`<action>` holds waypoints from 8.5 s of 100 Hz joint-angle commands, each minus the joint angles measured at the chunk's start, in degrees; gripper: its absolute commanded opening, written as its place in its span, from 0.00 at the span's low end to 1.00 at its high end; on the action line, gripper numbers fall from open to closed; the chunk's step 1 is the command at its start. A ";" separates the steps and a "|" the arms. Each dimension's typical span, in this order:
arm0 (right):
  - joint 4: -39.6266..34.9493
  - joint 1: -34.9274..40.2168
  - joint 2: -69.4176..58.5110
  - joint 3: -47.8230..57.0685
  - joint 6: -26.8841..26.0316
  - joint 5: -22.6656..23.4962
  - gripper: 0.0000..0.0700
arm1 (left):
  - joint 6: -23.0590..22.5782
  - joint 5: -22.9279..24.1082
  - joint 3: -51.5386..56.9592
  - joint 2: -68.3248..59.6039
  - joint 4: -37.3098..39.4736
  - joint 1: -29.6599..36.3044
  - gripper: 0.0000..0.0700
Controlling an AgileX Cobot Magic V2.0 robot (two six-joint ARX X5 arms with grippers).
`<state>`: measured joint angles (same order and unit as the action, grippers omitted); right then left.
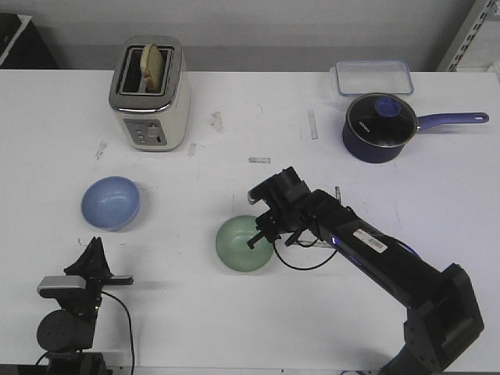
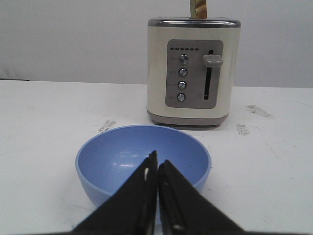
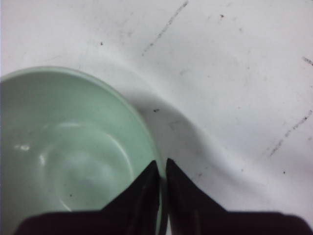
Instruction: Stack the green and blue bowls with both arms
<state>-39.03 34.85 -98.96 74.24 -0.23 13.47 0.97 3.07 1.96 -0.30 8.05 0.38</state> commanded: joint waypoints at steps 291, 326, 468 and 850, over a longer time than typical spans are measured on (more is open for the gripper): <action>19.76 -23.19 63.25 -42.40 -3.34 -13.27 0.00 | 7.67 -9.77 64.87 -91.30 -41.29 -17.99 0.54; 19.76 -23.19 63.25 -42.40 -3.34 -13.27 0.00 | 7.69 -9.79 65.31 -90.49 -41.46 -17.99 0.00; 19.69 -23.19 63.25 -42.40 -3.34 -13.27 0.00 | 16.17 -14.51 72.37 -89.44 -45.42 34.99 0.00; 19.96 -27.80 70.49 -42.42 -4.11 -19.54 0.00 | -4.39 -4.15 -1.25 0.11 -3.26 1.40 0.00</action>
<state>-19.84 6.96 -28.34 31.44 -3.49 -6.02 -3.49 -1.26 1.96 -0.30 4.01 1.76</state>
